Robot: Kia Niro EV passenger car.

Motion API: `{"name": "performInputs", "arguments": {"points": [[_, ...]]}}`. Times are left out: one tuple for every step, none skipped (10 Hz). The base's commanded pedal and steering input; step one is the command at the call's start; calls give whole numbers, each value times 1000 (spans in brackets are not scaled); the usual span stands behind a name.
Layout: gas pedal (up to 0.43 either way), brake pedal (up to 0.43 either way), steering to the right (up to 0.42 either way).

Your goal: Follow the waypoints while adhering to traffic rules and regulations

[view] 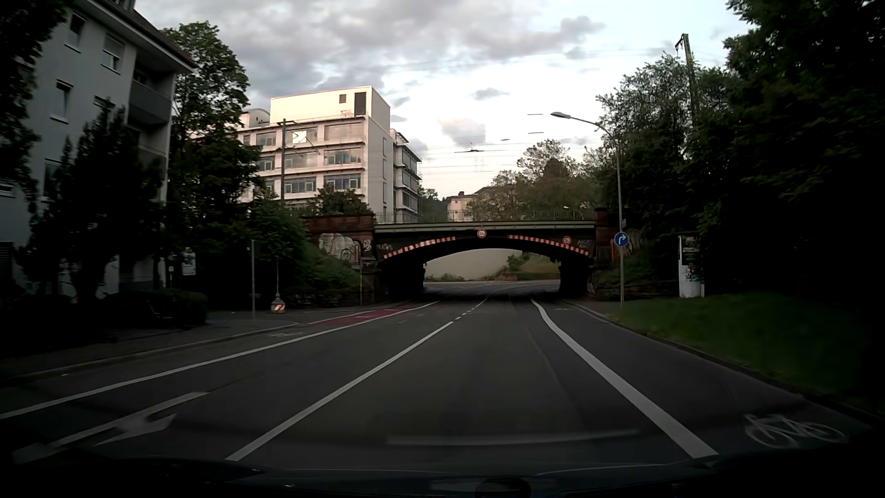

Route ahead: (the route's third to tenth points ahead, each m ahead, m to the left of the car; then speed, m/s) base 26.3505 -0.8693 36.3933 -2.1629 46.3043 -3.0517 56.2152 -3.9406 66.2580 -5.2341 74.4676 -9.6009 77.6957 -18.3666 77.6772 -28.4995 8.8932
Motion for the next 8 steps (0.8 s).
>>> {"name": "performInputs", "arguments": {"points": [[0,0,25],[0,0,25],[0,0,29],[8,0,30],[8,0,31],[8,0,31],[8,0,30],[8,0,31]]}}
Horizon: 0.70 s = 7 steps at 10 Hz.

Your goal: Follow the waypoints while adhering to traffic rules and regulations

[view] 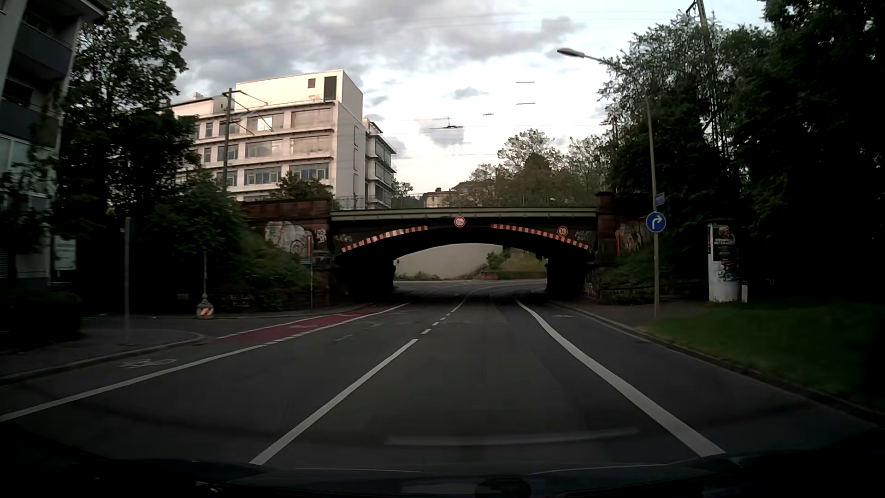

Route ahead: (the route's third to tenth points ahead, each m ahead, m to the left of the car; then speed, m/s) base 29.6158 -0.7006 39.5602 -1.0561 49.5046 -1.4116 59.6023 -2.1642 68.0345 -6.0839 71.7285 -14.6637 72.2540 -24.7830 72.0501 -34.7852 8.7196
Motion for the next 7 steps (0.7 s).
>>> {"name": "performInputs", "arguments": {"points": [[8,0,28],[8,0,27],[8,0,26],[8,0,26],[8,0,25],[8,0,21],[8,0,17]]}}
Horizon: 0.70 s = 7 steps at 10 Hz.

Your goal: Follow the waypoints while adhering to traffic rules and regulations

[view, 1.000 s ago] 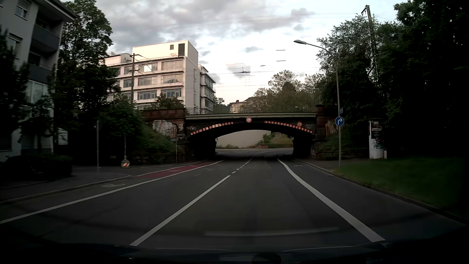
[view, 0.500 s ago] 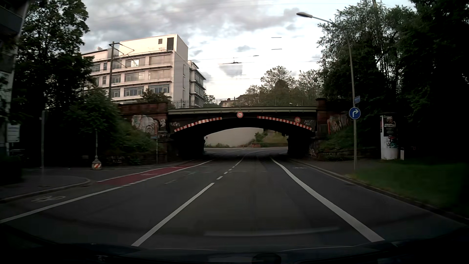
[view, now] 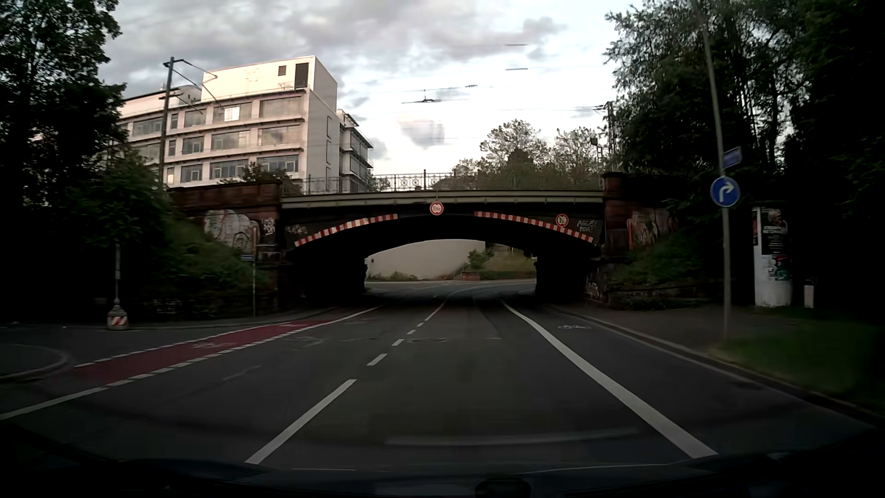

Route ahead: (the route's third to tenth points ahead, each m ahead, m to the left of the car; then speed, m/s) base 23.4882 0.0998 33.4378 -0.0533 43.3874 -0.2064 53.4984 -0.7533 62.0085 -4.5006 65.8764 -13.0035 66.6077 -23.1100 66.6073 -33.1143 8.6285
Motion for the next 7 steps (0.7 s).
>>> {"name": "performInputs", "arguments": {"points": [[8,0,15],[20,0,13],[20,0,10],[20,0,9],[20,0,9],[20,0,8],[20,0,7]]}}
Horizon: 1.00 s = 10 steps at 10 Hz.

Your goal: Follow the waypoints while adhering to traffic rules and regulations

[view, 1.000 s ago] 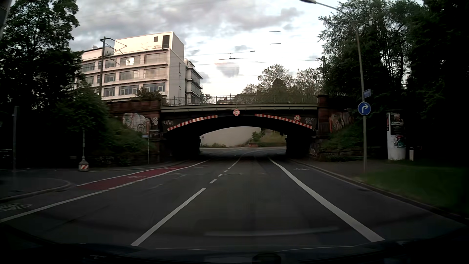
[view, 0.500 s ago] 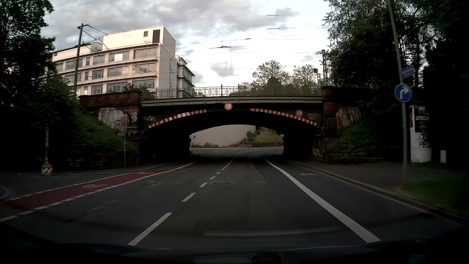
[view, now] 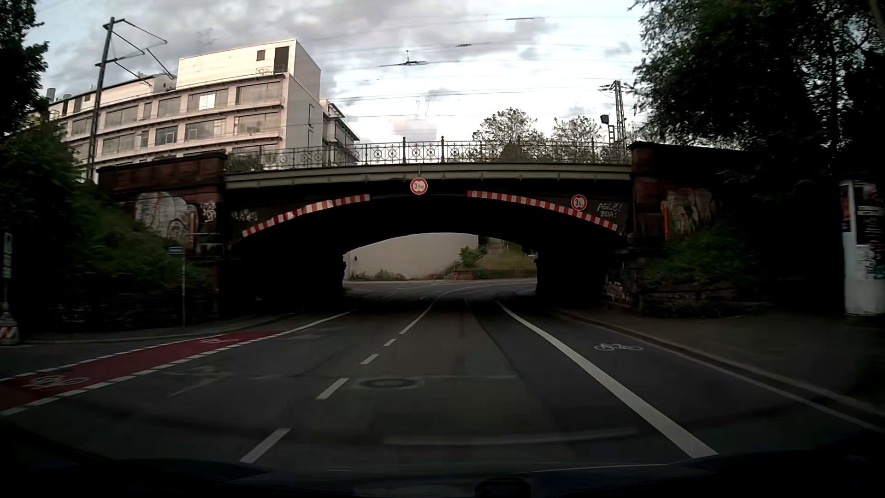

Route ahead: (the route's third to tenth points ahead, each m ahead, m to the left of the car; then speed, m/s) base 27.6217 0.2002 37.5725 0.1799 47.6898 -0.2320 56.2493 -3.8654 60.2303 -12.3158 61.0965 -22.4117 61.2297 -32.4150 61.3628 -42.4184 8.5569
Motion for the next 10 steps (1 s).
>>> {"name": "performInputs", "arguments": {"points": [[20,0,5],[20,0,2],[20,0,-1],[20,0,-1],[20,0,0],[20,0,-1],[20,0,-2],[20,0,-1],[20,0,1],[20,0,1]]}}
